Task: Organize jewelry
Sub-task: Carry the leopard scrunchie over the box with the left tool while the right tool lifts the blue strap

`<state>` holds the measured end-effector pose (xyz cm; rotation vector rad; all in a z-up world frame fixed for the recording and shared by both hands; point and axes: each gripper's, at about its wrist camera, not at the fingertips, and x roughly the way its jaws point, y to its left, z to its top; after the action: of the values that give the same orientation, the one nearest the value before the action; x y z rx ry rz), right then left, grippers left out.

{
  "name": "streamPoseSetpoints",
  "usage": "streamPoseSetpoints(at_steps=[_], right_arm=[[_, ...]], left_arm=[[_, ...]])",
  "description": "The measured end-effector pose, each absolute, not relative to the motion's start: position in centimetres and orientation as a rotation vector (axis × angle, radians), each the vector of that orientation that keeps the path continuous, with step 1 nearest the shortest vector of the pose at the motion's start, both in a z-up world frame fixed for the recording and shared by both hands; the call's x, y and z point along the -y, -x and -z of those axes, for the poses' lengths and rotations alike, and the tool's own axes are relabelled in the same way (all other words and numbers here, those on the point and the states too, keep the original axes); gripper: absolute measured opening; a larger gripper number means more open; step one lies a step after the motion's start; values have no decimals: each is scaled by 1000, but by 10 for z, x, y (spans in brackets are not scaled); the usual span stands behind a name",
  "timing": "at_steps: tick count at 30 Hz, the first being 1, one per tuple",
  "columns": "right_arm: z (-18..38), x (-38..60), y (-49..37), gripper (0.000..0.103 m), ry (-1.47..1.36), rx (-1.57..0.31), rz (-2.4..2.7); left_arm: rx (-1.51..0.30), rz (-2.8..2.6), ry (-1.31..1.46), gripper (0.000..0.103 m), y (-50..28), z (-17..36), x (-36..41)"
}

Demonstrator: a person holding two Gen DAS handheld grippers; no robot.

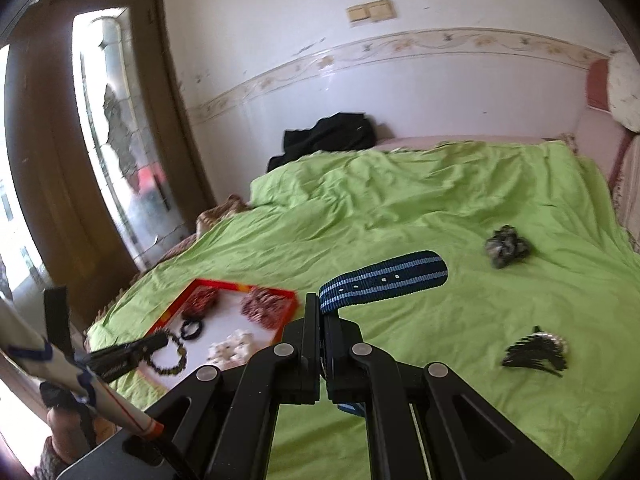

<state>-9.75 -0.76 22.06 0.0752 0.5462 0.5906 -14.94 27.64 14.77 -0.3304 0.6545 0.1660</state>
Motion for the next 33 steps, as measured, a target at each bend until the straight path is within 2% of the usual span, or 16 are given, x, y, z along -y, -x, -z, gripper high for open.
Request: streamPoseSetpoints(at_steps=[16, 23, 27, 33], right_arm=[[-211, -117, 109, 2, 26, -642, -764], [-200, -163, 111, 2, -15, -716, -869], [-187, -182, 107, 2, -105, -787, -957], [-146, -198, 93, 2, -41, -880, -878]], left_arm=[[-644, -368, 387, 7, 164, -109, -353], [-664, -373, 431, 7, 164, -97, -373], [-688, -357, 480, 7, 160, -87, -382], [-713, -378, 511, 7, 158, -79, -393]])
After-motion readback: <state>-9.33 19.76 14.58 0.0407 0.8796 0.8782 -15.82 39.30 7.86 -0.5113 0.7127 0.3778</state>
